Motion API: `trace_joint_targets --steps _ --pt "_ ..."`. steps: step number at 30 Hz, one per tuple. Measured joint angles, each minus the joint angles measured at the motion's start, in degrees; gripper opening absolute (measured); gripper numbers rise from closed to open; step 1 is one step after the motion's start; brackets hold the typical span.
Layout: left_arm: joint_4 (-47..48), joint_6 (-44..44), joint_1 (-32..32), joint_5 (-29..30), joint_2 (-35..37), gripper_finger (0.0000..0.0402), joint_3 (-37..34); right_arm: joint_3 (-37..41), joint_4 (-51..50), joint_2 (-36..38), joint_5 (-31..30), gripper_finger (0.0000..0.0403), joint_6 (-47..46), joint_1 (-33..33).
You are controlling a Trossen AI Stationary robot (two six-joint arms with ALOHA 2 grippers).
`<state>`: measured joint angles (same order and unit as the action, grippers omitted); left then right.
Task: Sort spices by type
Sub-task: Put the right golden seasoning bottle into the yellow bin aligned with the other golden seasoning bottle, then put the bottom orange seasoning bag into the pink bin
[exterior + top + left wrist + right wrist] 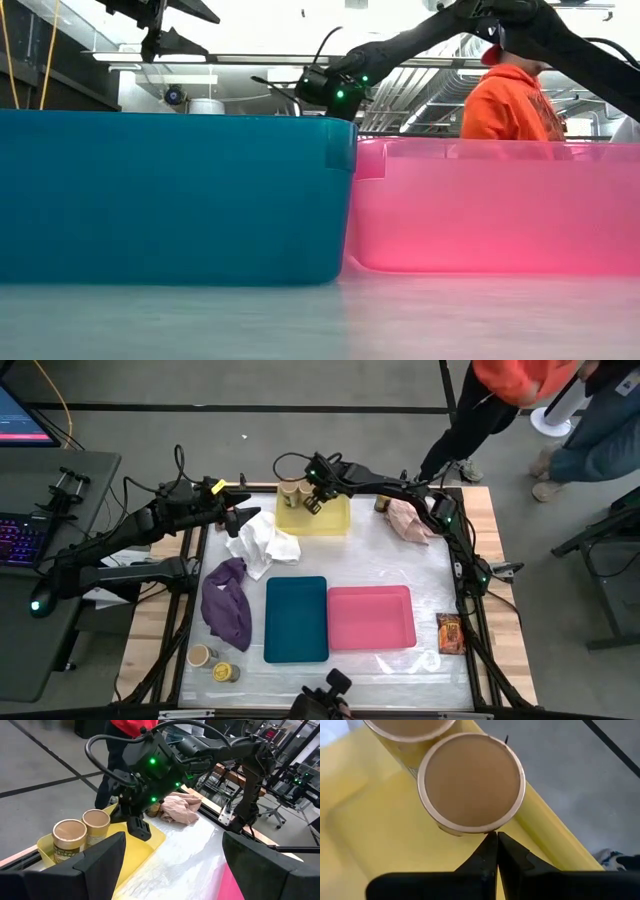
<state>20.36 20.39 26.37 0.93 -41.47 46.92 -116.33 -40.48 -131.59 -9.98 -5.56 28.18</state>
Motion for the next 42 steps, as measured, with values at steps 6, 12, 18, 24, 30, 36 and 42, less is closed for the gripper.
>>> trace_joint_targets --steps 6,12,18,24,30,36,42 --pt "0.01 -0.55 0.00 -0.02 0.00 0.0320 0.01 -0.03 1.54 0.00 0.15 0.0001 0.74 -0.09" --pt "0.88 -2.89 0.00 -0.02 0.00 0.0320 0.02 -0.89 -6.18 3.44 -0.24 0.0000 2.68 0.69" --pt "1.01 -3.01 0.01 -0.71 -0.49 0.0320 0.01 -0.96 -18.48 9.12 5.62 0.0000 4.52 0.30" --pt "1.05 -3.05 0.00 -6.40 -2.09 0.0320 0.02 -0.92 -35.34 12.13 10.39 0.0000 3.78 -4.91" --pt "2.05 -4.73 -0.13 -9.51 -3.65 0.0320 0.00 11.18 -40.95 21.78 9.24 0.0000 -8.44 -14.46" --pt "2.63 -5.15 -0.13 -12.27 -4.37 0.0320 0.00 32.65 -40.33 41.33 15.06 0.0001 -40.32 -26.48" --pt "2.25 -5.17 -0.14 -12.87 -5.27 0.0320 0.00 46.00 -38.55 56.42 19.98 0.0001 -77.20 -43.09"
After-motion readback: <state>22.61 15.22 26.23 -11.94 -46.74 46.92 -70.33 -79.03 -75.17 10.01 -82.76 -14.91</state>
